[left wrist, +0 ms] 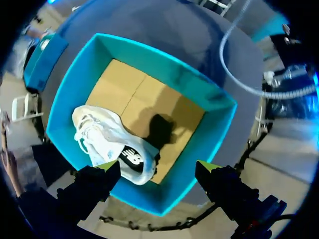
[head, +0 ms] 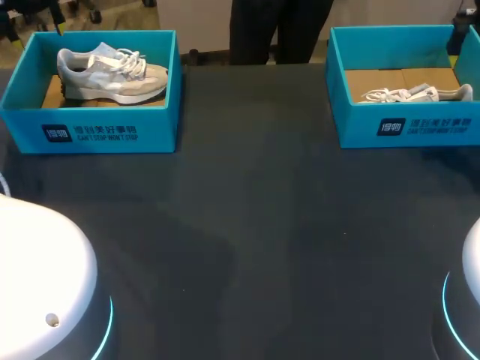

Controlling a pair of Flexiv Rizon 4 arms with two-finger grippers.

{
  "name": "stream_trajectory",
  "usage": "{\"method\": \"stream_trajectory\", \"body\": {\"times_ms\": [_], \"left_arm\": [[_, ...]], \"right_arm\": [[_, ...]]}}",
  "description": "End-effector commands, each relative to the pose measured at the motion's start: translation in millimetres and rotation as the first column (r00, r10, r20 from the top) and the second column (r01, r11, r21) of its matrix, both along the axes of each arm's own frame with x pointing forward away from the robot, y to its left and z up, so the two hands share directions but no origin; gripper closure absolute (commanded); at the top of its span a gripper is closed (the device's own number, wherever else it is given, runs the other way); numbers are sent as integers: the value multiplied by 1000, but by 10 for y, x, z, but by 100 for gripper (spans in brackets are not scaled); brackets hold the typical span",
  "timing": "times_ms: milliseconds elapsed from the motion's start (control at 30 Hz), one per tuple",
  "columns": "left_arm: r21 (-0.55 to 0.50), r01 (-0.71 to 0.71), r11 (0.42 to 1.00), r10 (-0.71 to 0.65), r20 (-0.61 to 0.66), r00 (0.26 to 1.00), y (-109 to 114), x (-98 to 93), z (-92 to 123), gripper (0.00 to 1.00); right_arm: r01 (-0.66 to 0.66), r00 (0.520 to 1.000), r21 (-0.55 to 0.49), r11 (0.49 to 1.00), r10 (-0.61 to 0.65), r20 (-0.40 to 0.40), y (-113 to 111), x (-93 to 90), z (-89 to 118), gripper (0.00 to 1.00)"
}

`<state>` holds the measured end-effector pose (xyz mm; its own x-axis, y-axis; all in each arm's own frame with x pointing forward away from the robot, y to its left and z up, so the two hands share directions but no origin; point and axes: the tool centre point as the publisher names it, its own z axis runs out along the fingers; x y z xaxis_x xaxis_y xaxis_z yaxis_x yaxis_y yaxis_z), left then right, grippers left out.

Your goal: Take the shoe out of the shoebox, open the shoe tongue, remove and reinsert the insole, then place the shoe into the shoebox

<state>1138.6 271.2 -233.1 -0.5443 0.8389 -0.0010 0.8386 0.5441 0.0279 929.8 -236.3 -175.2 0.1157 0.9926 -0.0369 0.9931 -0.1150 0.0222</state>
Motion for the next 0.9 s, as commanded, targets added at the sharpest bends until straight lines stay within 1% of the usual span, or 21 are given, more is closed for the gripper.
{"method": "stream_trajectory", "body": {"times_ms": [33, 367, 400, 467, 533, 633, 667, 867, 900], "left_arm": [[23, 232, 973, -232, 4, 973, 171, 306, -15, 0], [23, 232, 973, -232, 4, 973, 171, 306, -15, 0], [33, 237, 971, -239, 37, 970, 151, 370, -59, 0], [16, 271, 962, -271, 35, 962, 138, 470, -123, 0], [25, 292, 956, -292, 41, 955, 128, 559, -199, 0], [1, 347, 938, -346, 25, 938, 135, 653, -276, 0], [23, 357, 934, -357, 27, 934, 138, 694, -321, 0], [33, 401, 916, -401, -6, 916, 143, 811, -481, 0], [18, 416, 909, -416, -21, 909, 135, 828, -509, 0]], "right_arm": [[1, 1000, -1, 1000, -1, 1, 1, -4, -3, 0], [1, 1000, -1, 1000, -1, 1, 1, -4, -3, 0], [1, 1000, -1, 1000, -1, 1, 1, -4, -3, 0], [1, 1000, -1, 1000, -1, 1, 1, -4, -3, 0], [1, 1000, -1, 1000, -1, 1, 1, -4, -3, 0], [1, 1000, -1, 1000, -1, 1, 1, -4, -3, 0], [1, 1000, -1, 1000, -1, 1, 1, -4, -3, 0], [1, 1000, -1, 1000, -1, 1, 1, -4, -3, 0], [1, 1000, -1, 1000, -1, 1, 1, -4, -3, 0]]}}
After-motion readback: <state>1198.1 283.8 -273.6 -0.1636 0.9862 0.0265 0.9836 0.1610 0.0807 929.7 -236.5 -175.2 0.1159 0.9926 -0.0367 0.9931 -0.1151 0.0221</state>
